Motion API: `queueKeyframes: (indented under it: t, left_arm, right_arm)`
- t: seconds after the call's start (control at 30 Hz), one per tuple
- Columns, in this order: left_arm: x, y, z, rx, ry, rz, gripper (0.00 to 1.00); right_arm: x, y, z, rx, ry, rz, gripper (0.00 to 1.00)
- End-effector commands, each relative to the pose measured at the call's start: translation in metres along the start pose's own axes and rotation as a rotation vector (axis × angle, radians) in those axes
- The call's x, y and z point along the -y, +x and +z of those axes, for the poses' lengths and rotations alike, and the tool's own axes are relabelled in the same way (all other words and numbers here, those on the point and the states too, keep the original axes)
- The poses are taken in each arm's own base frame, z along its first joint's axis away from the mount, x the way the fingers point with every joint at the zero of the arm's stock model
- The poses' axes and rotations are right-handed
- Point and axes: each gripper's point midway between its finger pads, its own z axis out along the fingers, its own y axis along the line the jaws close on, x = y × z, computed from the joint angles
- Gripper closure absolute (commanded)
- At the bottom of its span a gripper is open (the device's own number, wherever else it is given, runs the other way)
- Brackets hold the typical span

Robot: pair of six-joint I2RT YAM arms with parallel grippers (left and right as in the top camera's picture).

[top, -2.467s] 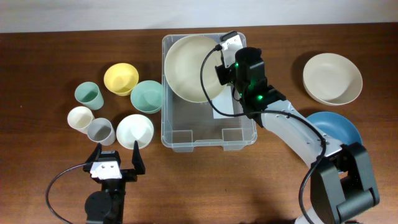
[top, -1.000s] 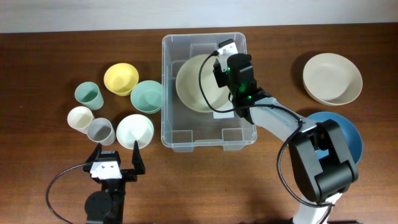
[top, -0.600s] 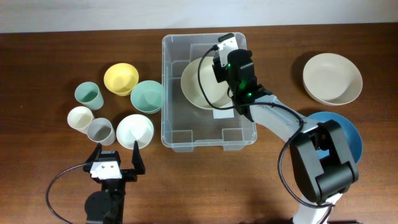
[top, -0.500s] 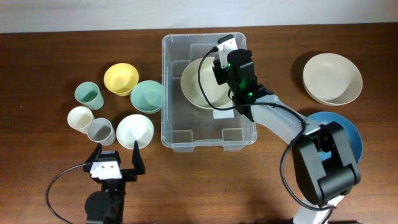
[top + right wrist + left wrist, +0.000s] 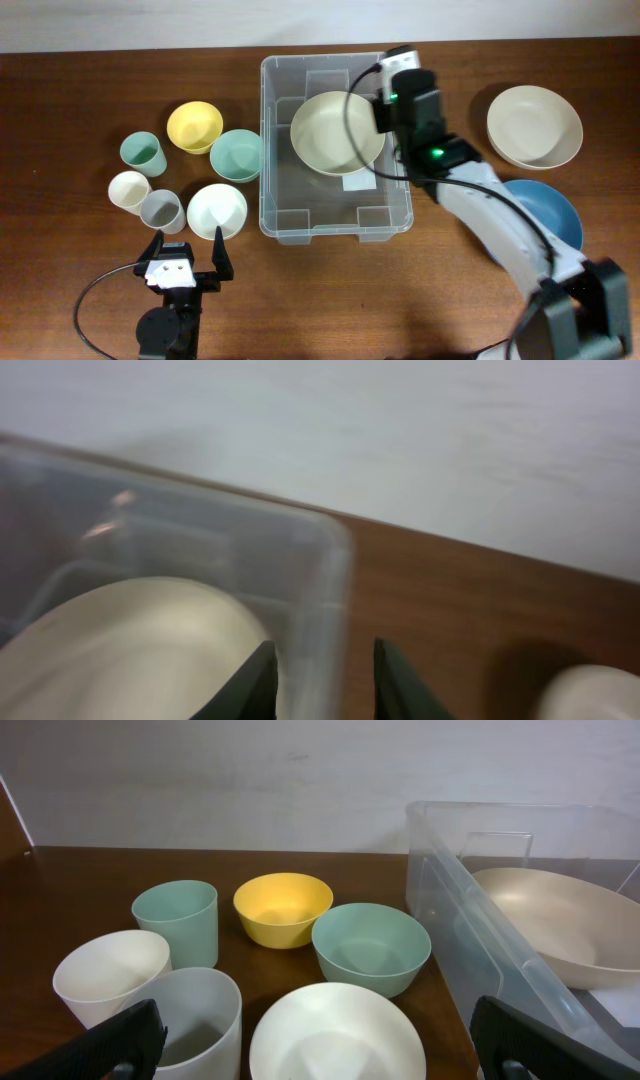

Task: Pack container
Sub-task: 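Lower the cream bowl into the container and open the right gripper, then move the right gripper to the rim of the second cream bowl and grasp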

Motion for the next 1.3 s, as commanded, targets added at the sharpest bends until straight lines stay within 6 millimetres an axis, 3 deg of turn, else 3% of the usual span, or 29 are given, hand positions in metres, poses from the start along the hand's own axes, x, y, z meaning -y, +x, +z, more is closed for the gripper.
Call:
queueKeyframes:
  t: [0.0, 0.1, 0.23, 0.3, 0.43, 0.53, 0.63, 0.77, 0.9, 1.17, 1.27]
  left_arm:
    - [0.000, 0.004, 0.001, -0.006, 0.005, 0.019, 0.00]
    - [0.000, 0.004, 0.001, -0.006, 0.005, 0.019, 0.00]
    - [0.000, 0.004, 0.001, -0.006, 0.005, 0.019, 0.00]
    - [0.000, 0.004, 0.001, -0.006, 0.005, 0.019, 0.00]
    - [0.000, 0.004, 0.001, -0.006, 0.005, 0.019, 0.00]
    - [0.000, 0.004, 0.001, -0.006, 0.005, 0.019, 0.00]
    - [0.000, 0.004, 0.001, -0.006, 0.005, 0.019, 0.01]
    - [0.000, 0.004, 0.001, -0.006, 0.005, 0.019, 0.00]
    - [0.000, 0.004, 0.001, -0.006, 0.005, 0.019, 0.00]
    - [0.000, 0.004, 0.001, -0.006, 0.004, 0.019, 0.01]
    - [0.000, 0.004, 0.001, -0.006, 0.005, 0.019, 0.01]
  right_arm:
    - [0.074, -0.020, -0.024, 0.038, 0.210, 0.143, 0.73]
    - [0.124, -0.010, -0.032, 0.014, 0.300, 0.267, 0.72]
    - [0.192, 0.023, -0.037, -0.058, 0.406, 0.411, 0.71]
    - [0.221, 0.043, -0.038, -0.098, 0.426, 0.472, 0.61]
    - [0.278, 0.079, -0.045, -0.142, 0.455, 0.609, 0.51]
    - [0.313, 0.102, -0.052, -0.159, 0.474, 0.675, 0.35]
    - [0.340, 0.126, -0.058, -0.181, 0.490, 0.734, 0.30]
    - [0.360, 0.159, -0.056, -0.227, 0.492, 0.796, 0.28]
    - [0.364, 0.194, -0.043, -0.296, 0.478, 0.841, 0.28]
    - [0.349, 0.260, -0.004, -0.444, 0.433, 0.881, 0.32]
    - [0.337, 0.271, 0.014, -0.452, 0.345, 0.879, 0.33]
